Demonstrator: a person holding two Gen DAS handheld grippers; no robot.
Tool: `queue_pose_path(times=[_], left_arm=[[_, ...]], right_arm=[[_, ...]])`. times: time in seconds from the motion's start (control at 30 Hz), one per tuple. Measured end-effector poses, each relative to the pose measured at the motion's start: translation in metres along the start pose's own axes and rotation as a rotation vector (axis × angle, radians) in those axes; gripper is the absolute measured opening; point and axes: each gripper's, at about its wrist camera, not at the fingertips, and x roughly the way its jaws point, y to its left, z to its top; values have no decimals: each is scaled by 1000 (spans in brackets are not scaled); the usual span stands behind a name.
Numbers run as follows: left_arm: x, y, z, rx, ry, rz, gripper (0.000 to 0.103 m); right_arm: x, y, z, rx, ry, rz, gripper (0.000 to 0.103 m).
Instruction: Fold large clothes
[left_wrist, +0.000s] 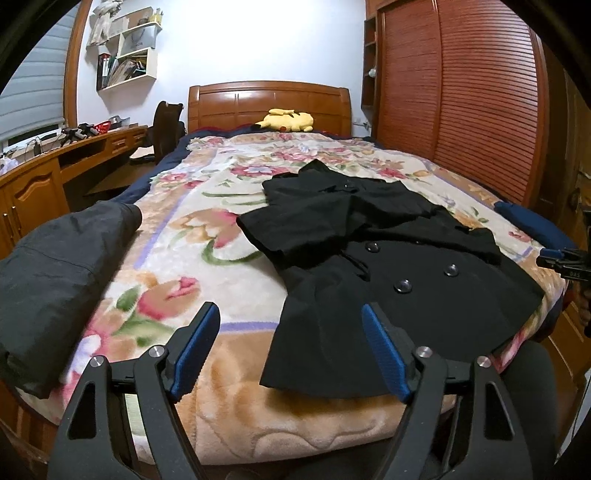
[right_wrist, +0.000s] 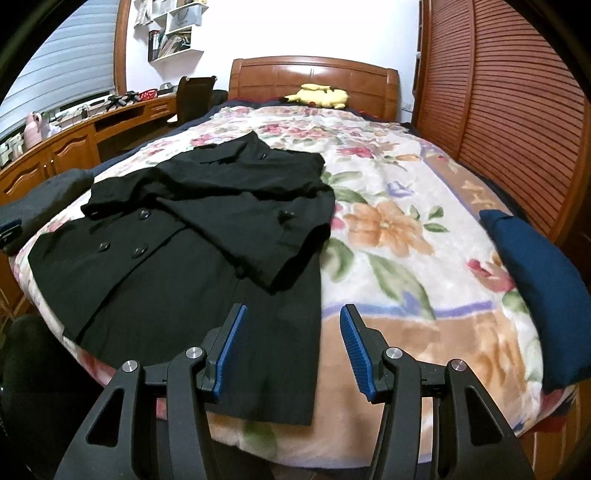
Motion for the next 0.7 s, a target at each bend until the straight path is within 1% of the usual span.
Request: queue_pose_path(times=[0.1, 0.27, 0.37, 0.5, 0.57, 0.63, 0.67, 0.7], left_arm=[[7, -2, -2, -3, 17, -2, 70], [23, -5, -9, -11, 56, 7, 69], [31, -5, -15, -15, 83, 13, 67], [37, -5, -20, -23, 107, 12, 62], [39, -6, -25, -31, 120, -6, 60], [41, -6, -29, -32, 132, -19, 54], [41, -7, -30, -31, 134, -21, 49], [42, -7, -31, -31, 133, -23, 41]], right_arm=[[4, 1, -5, -1, 17, 11, 54], [14, 3, -12, 1, 46, 39, 54], [17, 3, -17, 1, 58, 47, 54], [21, 1, -22, 10, 73, 45, 54], [25, 0, -26, 5, 92, 35, 54], [27, 1, -29, 6, 103, 39, 54], [28, 0, -30, 14, 102, 45, 54], [28, 0, -30, 23, 101, 50, 54]])
